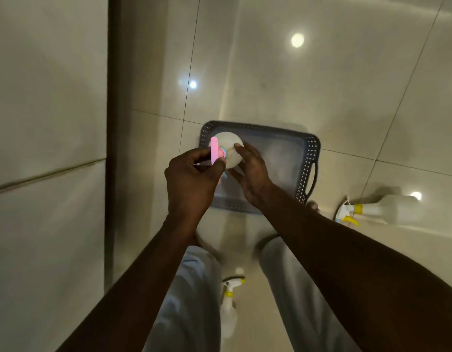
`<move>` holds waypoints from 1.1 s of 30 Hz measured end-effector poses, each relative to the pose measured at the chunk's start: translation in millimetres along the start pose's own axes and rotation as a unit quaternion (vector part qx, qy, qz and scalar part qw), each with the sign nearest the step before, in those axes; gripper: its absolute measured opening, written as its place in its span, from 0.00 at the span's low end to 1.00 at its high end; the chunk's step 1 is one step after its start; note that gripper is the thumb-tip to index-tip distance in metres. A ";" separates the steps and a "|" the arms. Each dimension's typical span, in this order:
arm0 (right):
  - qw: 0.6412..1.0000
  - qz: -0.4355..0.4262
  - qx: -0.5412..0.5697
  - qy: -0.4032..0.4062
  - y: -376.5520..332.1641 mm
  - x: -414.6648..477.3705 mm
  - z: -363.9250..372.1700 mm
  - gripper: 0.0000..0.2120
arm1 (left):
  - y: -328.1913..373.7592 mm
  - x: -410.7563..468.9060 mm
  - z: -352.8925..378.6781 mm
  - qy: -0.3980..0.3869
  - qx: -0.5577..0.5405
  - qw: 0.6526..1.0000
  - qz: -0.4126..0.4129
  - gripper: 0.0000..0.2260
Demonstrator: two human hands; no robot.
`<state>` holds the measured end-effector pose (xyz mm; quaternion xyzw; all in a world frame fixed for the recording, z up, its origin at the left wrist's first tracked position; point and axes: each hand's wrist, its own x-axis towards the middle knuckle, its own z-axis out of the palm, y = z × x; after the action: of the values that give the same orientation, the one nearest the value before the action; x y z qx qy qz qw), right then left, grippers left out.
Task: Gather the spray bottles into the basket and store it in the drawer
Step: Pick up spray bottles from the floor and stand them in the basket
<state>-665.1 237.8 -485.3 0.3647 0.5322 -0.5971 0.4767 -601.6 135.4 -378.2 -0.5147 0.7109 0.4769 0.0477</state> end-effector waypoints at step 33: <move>0.993 -0.039 -0.112 0.021 -27.1 -17.7 -60.4 0.28 | 16.9 -22.6 32.7 0.044 0.133 0.981 0.135 0.28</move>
<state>-690.4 299.8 -470.9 0.3005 0.6191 -0.5441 0.4799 -618.0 175.0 -372.7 -0.4234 0.8323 0.3573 0.0191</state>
